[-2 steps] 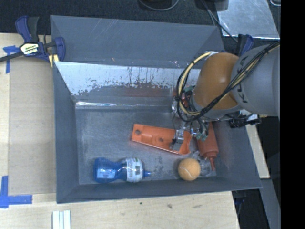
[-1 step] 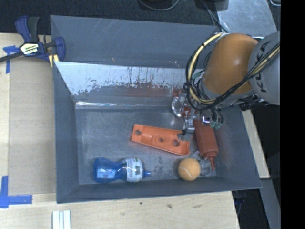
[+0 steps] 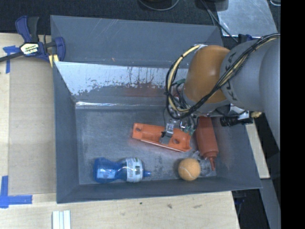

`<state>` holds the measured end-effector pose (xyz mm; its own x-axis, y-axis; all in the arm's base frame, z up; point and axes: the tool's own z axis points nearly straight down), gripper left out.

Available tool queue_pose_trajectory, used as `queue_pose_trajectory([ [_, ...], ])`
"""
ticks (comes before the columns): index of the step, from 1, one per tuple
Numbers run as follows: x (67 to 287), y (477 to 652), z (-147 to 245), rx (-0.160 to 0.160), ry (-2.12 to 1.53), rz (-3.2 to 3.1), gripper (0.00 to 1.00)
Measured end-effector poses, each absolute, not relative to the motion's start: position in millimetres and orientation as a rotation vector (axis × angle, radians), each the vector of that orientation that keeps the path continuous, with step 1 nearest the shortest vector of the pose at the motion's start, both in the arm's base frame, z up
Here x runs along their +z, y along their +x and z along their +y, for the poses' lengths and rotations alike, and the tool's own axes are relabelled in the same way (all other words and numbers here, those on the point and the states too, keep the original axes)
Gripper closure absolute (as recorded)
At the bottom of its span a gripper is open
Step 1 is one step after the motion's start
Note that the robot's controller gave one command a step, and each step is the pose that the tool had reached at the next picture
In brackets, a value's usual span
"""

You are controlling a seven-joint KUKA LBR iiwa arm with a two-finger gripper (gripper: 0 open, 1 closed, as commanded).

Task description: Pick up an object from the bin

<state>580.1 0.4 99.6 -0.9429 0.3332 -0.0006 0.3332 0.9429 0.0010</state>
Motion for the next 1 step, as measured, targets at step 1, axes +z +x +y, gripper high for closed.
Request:
queue_pose_trajectory([
  [1, 71.0, 566.7, -1.4, 0.001, 0.311, 3.114, 0.00],
])
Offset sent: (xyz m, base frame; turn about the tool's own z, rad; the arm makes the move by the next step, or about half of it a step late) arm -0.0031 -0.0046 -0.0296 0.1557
